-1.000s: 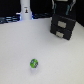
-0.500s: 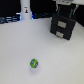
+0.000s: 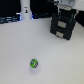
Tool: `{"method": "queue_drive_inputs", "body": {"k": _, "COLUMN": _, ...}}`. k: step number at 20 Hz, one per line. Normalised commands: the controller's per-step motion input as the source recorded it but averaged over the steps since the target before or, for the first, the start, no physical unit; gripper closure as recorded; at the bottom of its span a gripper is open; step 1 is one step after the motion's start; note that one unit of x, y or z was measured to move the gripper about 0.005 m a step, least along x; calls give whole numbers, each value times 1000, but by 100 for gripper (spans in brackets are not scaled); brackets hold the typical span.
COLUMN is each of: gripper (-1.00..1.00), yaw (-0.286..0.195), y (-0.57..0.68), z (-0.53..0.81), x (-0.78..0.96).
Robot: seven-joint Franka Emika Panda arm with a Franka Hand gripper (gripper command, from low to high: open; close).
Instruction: Open the kcup holder, insert the kcup into the holder, and close the kcup holder
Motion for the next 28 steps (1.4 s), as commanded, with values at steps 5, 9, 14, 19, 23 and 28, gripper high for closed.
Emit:
{"method": "queue_drive_inputs", "body": {"k": 5, "gripper": -100, "yaw": -46, "y": 30, "z": -386, "x": -367}}
{"method": "queue_drive_inputs", "body": {"k": 9, "gripper": -100, "yaw": -7, "y": -25, "z": -419, "x": -408}}
{"method": "queue_drive_inputs", "body": {"k": 14, "gripper": -100, "yaw": -7, "y": -22, "z": -285, "x": -308}}
{"method": "queue_drive_inputs", "body": {"k": 19, "gripper": 100, "yaw": -3, "y": 5, "z": -10, "x": -27}}
{"method": "queue_drive_inputs", "body": {"k": 23, "gripper": 100, "yaw": -5, "y": 3, "z": -6, "x": 16}}
{"method": "queue_drive_inputs", "body": {"k": 28, "gripper": 100, "yaw": -5, "y": 9, "z": -3, "x": 48}}
